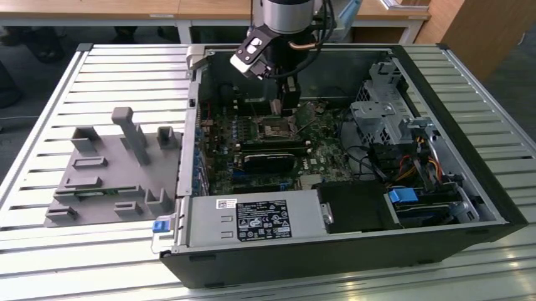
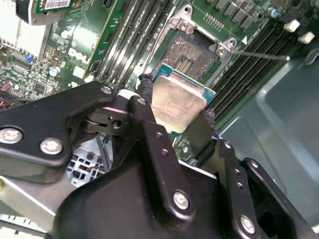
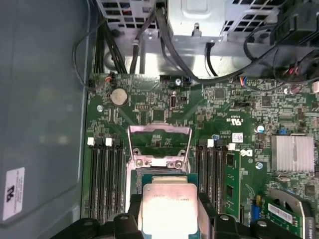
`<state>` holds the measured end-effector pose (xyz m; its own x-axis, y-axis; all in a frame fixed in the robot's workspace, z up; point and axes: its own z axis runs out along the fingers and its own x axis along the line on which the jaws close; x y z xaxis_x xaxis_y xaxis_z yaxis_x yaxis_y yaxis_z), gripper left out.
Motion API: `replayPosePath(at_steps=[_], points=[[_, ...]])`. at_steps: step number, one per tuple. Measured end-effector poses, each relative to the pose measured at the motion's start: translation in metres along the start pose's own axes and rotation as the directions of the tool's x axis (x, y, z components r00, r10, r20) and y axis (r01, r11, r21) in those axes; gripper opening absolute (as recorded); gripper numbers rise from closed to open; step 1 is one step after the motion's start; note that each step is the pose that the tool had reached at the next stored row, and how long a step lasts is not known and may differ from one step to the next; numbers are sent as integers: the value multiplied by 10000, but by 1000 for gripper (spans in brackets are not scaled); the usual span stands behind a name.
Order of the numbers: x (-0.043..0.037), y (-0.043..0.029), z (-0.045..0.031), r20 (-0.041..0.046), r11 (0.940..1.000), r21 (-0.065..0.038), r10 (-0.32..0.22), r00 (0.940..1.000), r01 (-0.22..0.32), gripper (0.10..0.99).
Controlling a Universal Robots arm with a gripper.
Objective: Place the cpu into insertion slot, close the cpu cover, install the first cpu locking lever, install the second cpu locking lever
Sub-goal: 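Place the cpu into insertion slot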
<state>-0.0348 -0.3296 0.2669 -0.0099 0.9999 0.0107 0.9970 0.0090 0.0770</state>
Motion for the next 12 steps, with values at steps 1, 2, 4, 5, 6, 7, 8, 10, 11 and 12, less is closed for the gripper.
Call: replayPosePath(at_steps=[1,2,4,5,6,7,8,10,11,12], points=[[1,-9,17,-2,10000,0,-32,10000,32,529],[4,-18,35,-4,10000,1,-53,10000,53,529],[9,-38,70,-6,10000,2,-89,10000,89,529],[13,-46,88,-8,9999,1,-102,9999,102,529],[17,-49,105,-8,9999,2,-107,9999,107,529],[19,-50,124,-7,9999,2,-109,9999,109,529],[21,-52,142,-8,9999,2,-110,9999,110,529],[23,-55,177,-8,9999,2,-109,9999,109,529],[24,-56,191,-6,9999,1,-108,9999,108,529],[26,-57,201,5,9999,2,-109,9999,109,529]])
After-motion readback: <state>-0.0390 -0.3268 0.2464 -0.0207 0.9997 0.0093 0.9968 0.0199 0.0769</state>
